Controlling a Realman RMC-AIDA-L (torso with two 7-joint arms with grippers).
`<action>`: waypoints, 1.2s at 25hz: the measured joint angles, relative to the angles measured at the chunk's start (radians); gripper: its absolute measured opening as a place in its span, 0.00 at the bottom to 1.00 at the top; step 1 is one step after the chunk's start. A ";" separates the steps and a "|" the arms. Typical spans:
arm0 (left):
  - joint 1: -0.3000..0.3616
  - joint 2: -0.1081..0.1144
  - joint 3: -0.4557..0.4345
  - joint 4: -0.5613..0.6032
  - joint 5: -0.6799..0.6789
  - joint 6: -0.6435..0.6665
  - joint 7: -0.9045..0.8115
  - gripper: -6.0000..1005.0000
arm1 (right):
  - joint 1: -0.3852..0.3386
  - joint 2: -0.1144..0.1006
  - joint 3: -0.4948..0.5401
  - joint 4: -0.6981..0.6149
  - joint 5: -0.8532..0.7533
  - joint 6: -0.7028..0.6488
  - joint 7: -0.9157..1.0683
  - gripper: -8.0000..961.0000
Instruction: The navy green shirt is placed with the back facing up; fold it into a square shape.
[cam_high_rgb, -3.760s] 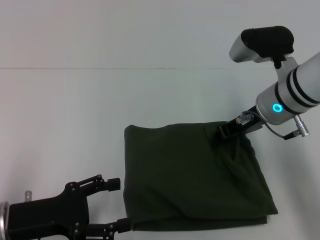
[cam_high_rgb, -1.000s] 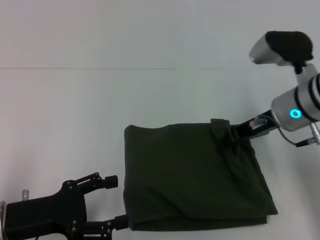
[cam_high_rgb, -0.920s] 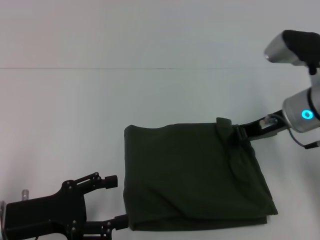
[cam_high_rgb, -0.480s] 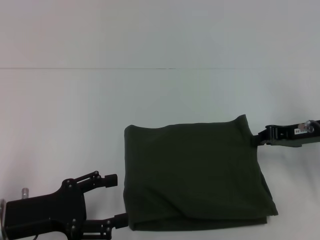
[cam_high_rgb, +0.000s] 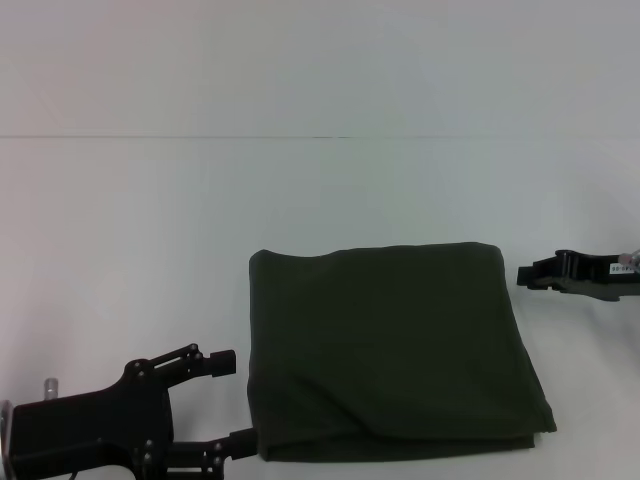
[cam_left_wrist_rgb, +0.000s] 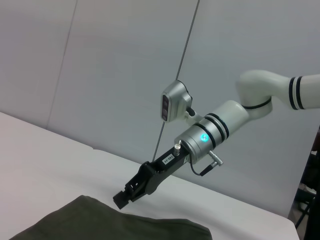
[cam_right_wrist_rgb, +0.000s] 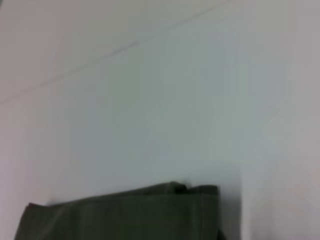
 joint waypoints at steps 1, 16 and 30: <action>0.000 0.000 0.000 0.000 0.000 0.000 0.000 0.95 | -0.005 -0.002 0.016 0.004 0.019 -0.009 -0.025 0.04; 0.005 -0.004 -0.075 -0.015 -0.005 0.006 -0.055 0.94 | -0.200 0.017 0.076 0.074 0.376 -0.362 -0.951 0.59; -0.004 -0.005 -0.132 -0.040 -0.012 0.001 -0.092 0.95 | -0.250 0.045 0.077 0.118 0.272 -0.259 -1.213 0.68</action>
